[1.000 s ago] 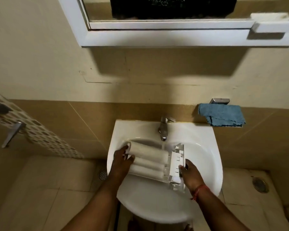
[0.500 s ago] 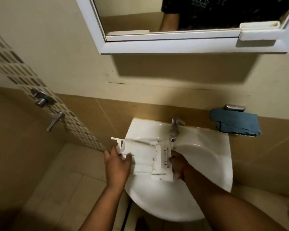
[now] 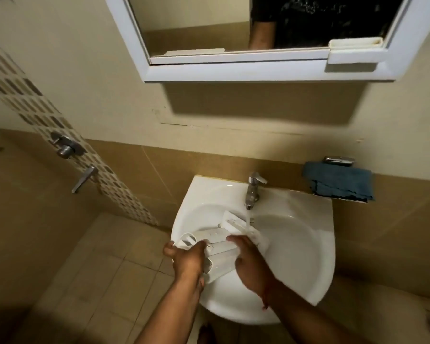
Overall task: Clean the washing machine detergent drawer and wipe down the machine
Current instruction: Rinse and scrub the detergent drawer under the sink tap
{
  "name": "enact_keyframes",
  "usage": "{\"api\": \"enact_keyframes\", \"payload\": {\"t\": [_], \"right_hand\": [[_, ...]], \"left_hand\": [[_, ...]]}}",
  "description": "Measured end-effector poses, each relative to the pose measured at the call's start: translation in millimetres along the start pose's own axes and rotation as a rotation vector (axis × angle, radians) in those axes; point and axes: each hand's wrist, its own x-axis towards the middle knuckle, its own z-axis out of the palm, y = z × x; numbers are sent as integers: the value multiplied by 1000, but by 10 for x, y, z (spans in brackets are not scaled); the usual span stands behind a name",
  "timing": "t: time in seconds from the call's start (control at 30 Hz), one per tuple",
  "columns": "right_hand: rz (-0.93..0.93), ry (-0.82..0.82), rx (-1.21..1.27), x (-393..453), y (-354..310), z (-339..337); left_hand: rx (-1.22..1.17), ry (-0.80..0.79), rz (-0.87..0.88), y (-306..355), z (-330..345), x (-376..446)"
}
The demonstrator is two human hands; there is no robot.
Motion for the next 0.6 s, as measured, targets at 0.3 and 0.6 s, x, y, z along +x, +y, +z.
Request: {"api": "enact_keyframes", "payload": {"t": [0.3, 0.6], "right_hand": [[-244, -75, -305, -178, -162, 49], [-178, 82, -160, -53, -248, -58]], "left_hand": [[-127, 198, 8, -35, 213, -214], [-145, -185, -117, 126, -196, -322]]}}
